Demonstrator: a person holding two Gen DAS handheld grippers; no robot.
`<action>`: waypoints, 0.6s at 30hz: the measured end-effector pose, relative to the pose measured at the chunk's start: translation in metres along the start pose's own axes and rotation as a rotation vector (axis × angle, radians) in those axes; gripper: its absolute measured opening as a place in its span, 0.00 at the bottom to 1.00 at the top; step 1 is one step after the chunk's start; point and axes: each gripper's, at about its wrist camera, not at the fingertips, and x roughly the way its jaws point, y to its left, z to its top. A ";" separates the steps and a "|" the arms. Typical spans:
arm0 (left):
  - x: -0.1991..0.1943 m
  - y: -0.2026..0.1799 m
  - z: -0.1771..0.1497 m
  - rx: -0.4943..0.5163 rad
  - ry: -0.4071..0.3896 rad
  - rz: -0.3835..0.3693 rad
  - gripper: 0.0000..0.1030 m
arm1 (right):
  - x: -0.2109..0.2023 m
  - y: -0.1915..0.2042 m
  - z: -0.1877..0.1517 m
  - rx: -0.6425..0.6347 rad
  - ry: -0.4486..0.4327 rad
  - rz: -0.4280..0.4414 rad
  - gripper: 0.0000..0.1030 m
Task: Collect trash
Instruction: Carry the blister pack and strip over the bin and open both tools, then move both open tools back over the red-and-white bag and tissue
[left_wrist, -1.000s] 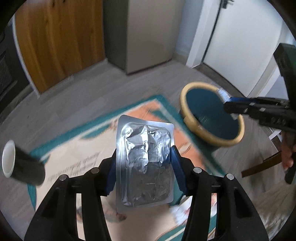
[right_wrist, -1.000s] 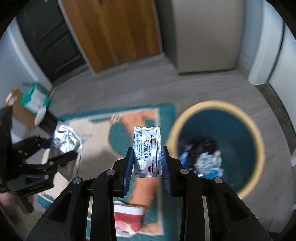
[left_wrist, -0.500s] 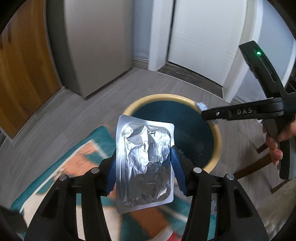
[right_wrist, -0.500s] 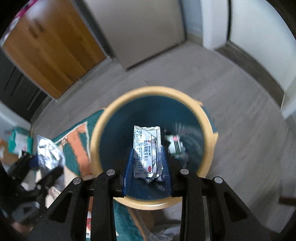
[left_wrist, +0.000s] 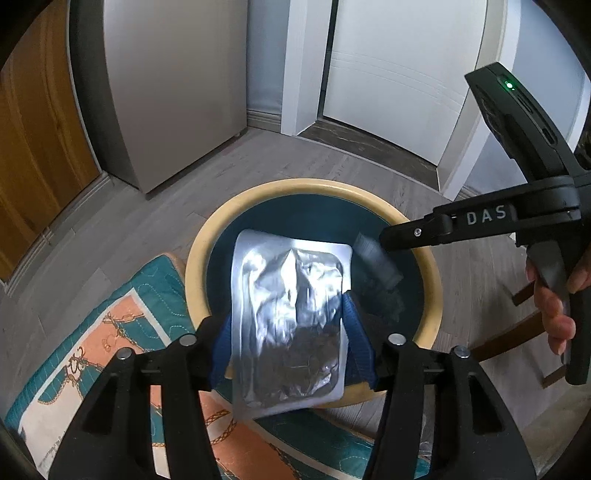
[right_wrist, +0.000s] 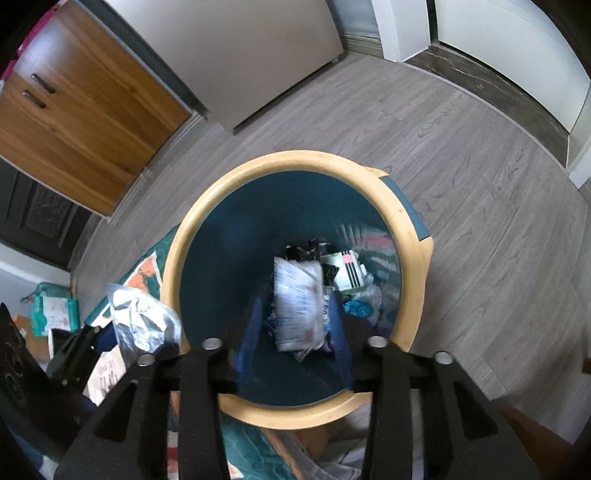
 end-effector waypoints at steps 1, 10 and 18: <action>-0.002 0.001 0.000 -0.004 -0.004 0.005 0.60 | -0.001 0.001 -0.001 -0.003 -0.003 -0.003 0.43; -0.044 0.011 -0.009 -0.047 -0.016 0.025 0.64 | -0.021 0.014 -0.009 -0.013 -0.042 0.023 0.47; -0.110 0.030 -0.034 -0.091 -0.013 0.064 0.69 | -0.057 0.043 -0.037 -0.039 -0.092 0.067 0.62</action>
